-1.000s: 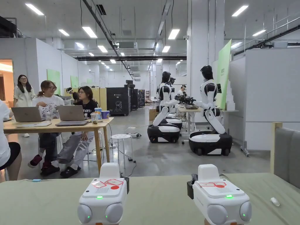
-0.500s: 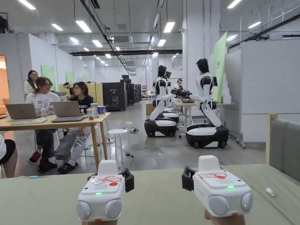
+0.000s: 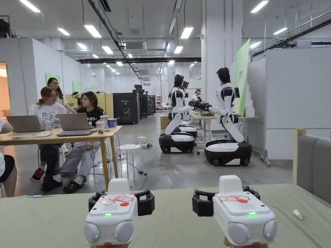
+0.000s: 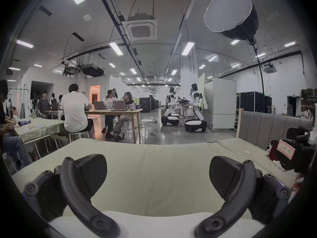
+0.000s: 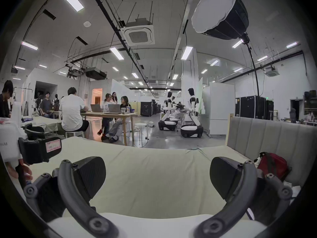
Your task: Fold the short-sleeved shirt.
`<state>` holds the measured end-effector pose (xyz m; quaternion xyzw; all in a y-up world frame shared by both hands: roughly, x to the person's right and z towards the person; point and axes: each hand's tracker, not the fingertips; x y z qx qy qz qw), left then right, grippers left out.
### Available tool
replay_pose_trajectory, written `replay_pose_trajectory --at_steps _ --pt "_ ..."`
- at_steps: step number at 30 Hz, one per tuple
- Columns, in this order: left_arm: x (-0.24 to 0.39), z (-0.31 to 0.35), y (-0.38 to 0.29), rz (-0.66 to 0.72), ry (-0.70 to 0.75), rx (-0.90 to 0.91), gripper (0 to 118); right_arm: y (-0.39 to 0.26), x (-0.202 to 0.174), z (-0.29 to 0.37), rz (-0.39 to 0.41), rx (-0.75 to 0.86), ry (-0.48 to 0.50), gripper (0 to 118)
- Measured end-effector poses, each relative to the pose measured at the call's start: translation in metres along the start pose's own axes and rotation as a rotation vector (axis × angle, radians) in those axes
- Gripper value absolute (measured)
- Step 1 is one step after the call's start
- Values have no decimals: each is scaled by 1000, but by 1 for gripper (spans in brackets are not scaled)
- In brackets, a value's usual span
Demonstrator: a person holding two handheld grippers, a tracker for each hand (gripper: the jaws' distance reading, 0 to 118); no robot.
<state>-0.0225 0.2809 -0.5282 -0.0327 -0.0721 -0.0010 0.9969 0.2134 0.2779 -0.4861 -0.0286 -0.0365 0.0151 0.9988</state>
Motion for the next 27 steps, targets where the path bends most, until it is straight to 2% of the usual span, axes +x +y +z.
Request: replay_pose_trajectory --at_steps 10,27 --pt "-9 -11 -6 8 10 -16 118 2 -7 -5 10 -20 5 118" --pt "-7 -8 -11 -33 20 -20 118 -4 4 -11 -14 -36 -16 118"
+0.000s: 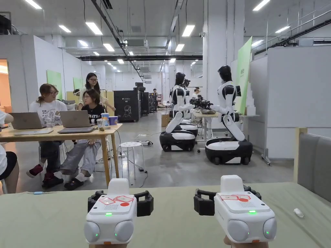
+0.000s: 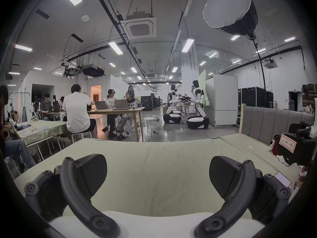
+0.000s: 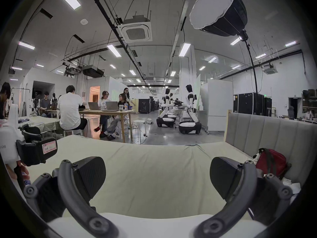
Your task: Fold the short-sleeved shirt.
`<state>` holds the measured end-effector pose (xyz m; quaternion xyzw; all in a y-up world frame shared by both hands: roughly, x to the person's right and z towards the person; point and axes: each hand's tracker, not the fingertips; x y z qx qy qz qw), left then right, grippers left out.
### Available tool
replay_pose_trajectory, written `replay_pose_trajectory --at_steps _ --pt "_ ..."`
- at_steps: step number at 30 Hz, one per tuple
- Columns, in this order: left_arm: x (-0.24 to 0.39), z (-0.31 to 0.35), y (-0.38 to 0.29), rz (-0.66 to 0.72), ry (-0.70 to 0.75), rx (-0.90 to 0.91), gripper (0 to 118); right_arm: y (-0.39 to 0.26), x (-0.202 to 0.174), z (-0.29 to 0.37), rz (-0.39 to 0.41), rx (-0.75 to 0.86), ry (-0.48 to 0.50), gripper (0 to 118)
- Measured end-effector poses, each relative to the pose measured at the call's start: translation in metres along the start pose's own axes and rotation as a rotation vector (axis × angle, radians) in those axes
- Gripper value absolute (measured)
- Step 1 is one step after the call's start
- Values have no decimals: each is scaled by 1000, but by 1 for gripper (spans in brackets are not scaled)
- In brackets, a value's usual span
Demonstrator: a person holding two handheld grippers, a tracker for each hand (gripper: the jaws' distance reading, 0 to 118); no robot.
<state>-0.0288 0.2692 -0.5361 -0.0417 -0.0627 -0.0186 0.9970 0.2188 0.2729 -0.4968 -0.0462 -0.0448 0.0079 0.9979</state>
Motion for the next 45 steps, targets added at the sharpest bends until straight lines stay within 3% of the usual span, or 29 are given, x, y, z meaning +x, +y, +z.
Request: replay_pose_trajectory --at_steps 22,26,31,34,38,42,45 --pt "8 6 1 -29 15 15 118 1 2 6 21 13 14 118" --pt "7 6 2 -26 12 20 118 2 6 6 -39 33 112 118" --pt "5 6 1 -15 18 13 118 11 -6 8 -29 -48 -32 118" --pt "5 9 1 -14 16 16 118 3 -13 4 -4 66 -92 118" --pt "3 5 0 -22 17 11 118 11 -16 5 -106 -83 22 118" --pt "2 1 -3 -9 14 14 118 6 -24 6 -31 -21 -29 118" --pt "4 5 -3 -24 12 21 118 8 -25 10 -28 -49 20 118"
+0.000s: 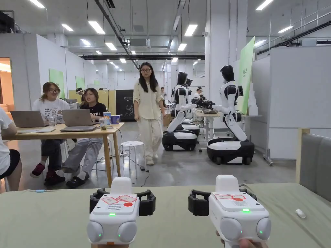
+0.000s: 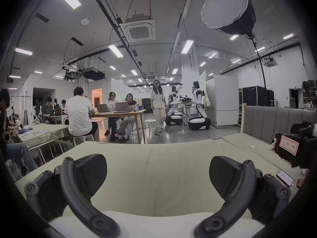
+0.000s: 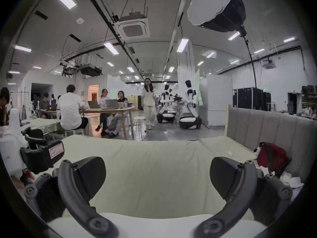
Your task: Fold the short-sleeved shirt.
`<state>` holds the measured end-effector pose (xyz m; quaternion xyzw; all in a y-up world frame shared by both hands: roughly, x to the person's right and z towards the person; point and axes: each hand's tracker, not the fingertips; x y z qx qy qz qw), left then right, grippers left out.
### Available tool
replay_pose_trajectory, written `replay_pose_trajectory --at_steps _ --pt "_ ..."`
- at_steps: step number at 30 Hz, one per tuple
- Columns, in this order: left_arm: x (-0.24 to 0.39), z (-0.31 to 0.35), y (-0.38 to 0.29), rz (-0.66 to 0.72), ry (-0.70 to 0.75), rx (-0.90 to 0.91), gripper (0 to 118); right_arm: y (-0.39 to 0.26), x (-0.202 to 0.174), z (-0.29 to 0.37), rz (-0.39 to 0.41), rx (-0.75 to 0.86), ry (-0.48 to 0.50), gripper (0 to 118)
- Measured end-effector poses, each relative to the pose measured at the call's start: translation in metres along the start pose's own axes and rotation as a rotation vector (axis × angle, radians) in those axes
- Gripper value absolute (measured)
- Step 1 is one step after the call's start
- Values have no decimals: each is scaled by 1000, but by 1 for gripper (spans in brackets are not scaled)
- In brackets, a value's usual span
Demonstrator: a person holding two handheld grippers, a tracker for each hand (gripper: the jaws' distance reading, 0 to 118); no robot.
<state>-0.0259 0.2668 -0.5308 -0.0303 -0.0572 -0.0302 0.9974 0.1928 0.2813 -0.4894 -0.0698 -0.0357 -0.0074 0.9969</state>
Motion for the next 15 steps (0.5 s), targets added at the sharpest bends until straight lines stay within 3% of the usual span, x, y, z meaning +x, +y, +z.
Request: replay_pose_trajectory --at_steps 10,15 --pt "-6 0 -3 13 12 -6 118 -2 -4 3 38 45 -36 118" --pt "-6 7 0 14 19 -6 118 -2 7 -3 18 40 -50 118"
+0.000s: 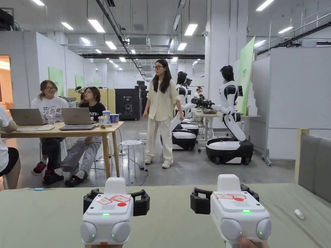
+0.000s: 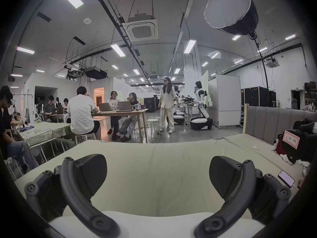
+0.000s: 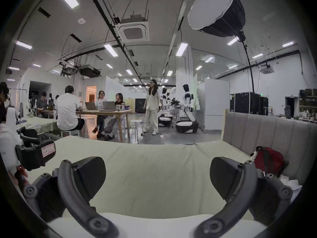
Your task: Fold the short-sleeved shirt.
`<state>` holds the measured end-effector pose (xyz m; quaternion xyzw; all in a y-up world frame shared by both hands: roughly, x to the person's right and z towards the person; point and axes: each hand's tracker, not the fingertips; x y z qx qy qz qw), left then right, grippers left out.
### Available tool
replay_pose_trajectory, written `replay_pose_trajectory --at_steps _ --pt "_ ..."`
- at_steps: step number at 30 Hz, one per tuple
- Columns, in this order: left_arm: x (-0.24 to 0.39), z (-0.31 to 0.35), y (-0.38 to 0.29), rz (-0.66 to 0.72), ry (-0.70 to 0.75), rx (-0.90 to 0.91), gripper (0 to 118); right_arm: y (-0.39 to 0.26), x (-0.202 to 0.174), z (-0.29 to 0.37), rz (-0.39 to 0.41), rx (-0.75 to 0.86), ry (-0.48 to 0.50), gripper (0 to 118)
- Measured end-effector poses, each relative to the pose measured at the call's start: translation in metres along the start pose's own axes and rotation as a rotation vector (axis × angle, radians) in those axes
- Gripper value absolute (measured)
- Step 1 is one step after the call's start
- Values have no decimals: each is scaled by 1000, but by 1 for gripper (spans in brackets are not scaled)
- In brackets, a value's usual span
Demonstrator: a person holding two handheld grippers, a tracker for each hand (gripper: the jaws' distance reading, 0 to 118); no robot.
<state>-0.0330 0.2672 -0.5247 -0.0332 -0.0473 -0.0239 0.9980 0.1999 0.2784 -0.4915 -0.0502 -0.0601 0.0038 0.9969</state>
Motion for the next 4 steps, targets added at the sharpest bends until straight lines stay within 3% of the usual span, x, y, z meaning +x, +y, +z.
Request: replay_pose_trajectory --at_steps 2,4 --pt "0 1 -1 -7 4 2 118 0 2 -1 -12 -10 -7 118" --pt "-1 -4 -4 -7 7 -1 118 1 5 1 -74 -97 15 118"
